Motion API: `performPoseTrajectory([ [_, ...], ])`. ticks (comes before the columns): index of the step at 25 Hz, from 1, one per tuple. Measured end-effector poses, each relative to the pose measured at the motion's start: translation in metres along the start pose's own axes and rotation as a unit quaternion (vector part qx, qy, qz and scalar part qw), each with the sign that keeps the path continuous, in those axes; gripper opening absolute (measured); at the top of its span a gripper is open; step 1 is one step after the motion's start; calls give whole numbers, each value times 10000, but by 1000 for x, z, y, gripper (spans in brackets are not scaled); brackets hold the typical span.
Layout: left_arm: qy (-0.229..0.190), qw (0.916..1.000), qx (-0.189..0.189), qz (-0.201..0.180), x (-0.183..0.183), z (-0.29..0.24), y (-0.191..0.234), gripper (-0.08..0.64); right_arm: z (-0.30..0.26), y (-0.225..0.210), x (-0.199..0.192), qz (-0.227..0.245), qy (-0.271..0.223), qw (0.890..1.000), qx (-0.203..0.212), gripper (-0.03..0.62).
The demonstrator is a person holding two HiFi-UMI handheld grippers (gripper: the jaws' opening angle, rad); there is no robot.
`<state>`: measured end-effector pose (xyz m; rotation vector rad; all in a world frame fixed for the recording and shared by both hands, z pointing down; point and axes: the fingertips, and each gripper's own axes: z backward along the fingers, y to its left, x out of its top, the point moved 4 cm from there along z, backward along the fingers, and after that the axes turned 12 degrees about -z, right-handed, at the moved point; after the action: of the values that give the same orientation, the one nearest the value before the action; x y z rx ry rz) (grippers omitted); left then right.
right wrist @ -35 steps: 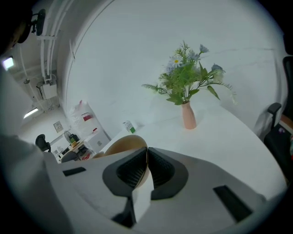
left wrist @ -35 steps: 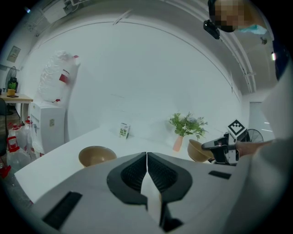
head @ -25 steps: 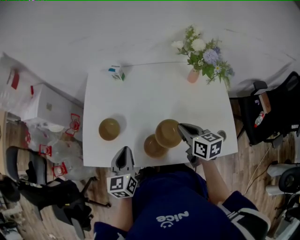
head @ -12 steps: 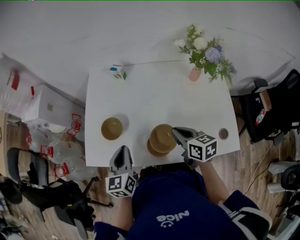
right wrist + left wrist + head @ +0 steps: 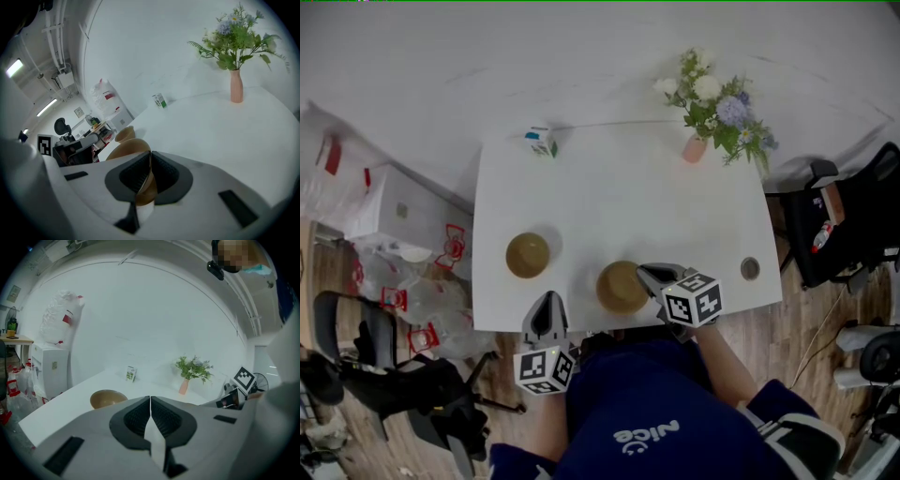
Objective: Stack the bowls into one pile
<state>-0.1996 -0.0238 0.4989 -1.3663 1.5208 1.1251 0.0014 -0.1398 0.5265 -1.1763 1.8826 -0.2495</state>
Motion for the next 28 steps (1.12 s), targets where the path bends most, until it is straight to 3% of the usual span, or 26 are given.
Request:
performPoseTrajectory([
  [10,155,9993,248,212,-15,9,16,21,-13,-2,-11,204,204,9995,-124,35],
  [21,282,9992,201,198,-21,-3,14,21,-20,-7,-16,557,410,9969,-381,37],
  [25,284,9991,232,234,-20,-7,18,21,-23,-3,-16,704,466,9961,-272,146],
  [28,255,9988,304,273,-18,-9,22,21,-21,-1,-9,752,280,9964,-278,155],
])
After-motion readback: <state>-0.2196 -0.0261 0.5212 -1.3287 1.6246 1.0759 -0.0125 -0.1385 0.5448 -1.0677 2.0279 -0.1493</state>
